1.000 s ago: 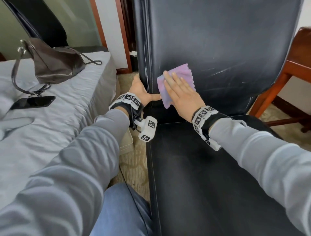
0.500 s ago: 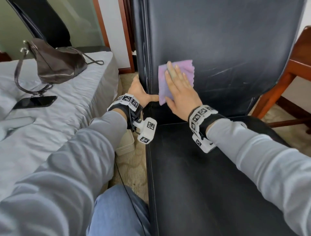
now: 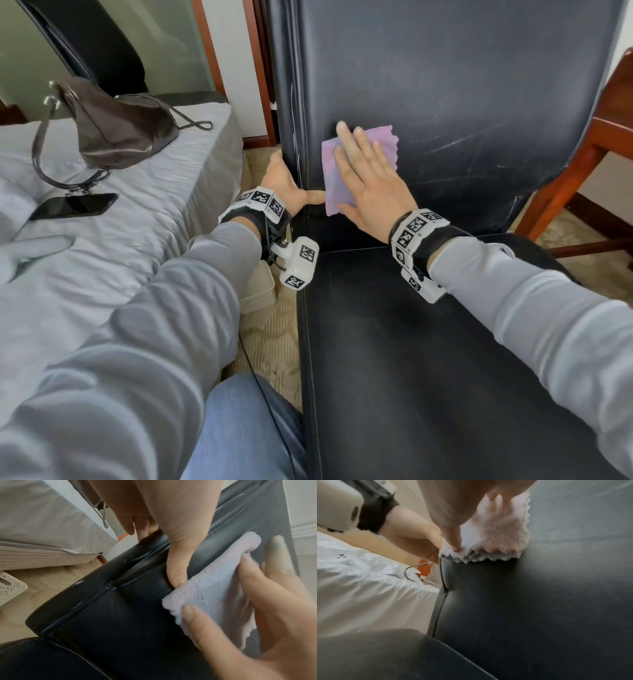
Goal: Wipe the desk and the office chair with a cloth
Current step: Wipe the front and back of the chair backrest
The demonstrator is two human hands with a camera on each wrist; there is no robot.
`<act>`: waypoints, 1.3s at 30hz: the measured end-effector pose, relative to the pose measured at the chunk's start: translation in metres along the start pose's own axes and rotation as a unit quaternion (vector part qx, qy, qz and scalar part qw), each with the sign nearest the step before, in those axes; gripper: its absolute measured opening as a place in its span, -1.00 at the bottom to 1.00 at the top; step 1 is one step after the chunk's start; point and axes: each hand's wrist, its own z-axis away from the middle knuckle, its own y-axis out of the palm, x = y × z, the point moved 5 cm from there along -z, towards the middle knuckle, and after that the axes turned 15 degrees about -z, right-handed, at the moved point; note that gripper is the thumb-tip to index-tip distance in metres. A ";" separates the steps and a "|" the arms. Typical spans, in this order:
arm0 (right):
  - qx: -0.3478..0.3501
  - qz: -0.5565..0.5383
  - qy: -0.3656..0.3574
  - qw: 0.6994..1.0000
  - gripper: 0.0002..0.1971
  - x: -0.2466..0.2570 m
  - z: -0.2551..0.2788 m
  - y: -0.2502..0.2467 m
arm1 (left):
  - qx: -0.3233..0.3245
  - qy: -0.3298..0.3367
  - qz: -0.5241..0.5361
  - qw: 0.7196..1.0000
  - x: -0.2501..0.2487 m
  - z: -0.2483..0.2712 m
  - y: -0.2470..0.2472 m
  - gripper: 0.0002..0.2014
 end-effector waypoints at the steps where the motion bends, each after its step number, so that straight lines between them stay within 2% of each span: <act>1: 0.005 0.010 0.001 1.000 -0.17 0.002 0.000 0.003 | 0.001 0.002 -0.003 1.000 0.000 0.000 0.000 0.31; 5: 0.008 0.036 0.000 0.999 -0.16 0.004 -0.008 0.005 | 0.001 0.007 -0.013 1.000 -0.002 -0.002 -0.001 0.21; 11: 0.001 0.052 0.000 0.999 -0.01 0.006 -0.031 -0.013 | -0.005 -0.001 -0.013 1.000 -0.001 -0.002 -0.002 0.16; 16: -0.024 0.019 0.002 1.000 -0.07 0.018 -0.009 0.011 | -0.006 -0.004 -0.019 1.000 -0.005 0.001 -0.004 0.13; 19: -0.013 0.052 -0.008 0.999 -0.07 0.012 0.005 0.011 | -0.002 -0.014 -0.019 1.000 -0.006 0.002 -0.004 0.11; 21: -0.026 0.075 0.023 0.997 -0.09 -0.007 0.012 -0.004 | -0.002 -0.020 -0.015 1.000 -0.006 0.002 -0.005 0.13; 24: -0.098 0.078 0.105 0.987 -0.20 -0.046 0.024 -0.031 | 0.001 -0.028 -0.009 1.000 -0.007 0.002 -0.006 0.13; 26: -0.109 0.074 0.135 0.982 -0.28 -0.056 0.027 -0.035 | 0.000 -0.033 -0.011 0.999 -0.009 0.003 -0.007 0.14; 30: -0.076 -0.041 0.177 0.980 -0.38 -0.019 0.007 -0.016 | -0.002 -0.043 -0.018 0.999 -0.011 0.005 -0.007 0.16; 32: -0.016 -0.089 0.200 0.976 -0.36 0.000 0.001 -0.003 | 0.001 -0.042 -0.028 0.999 -0.011 0.006 -0.009 0.16; 34: 0.031 -0.092 0.182 0.978 -0.40 0.007 0.003 -0.005 | 0.005 -0.041 -0.033 0.999 -0.012 0.006 -0.009 0.15; 36: 0.060 -0.106 0.177 0.977 -0.58 -0.003 0.007 -0.014 | 0.007 -0.046 -0.033 0.998 -0.012 0.007 -0.010 0.15; 38: 0.067 -0.150 0.241 0.956 -0.66 -0.029 0.014 -0.028 | 0.005 -0.051 -0.033 0.998 -0.012 0.007 -0.011 0.17; 39: 0.035 -0.160 0.289 0.943 -0.70 -0.050 0.021 -0.037 | 0.006 -0.054 -0.032 0.998 -0.011 0.007 -0.011 0.18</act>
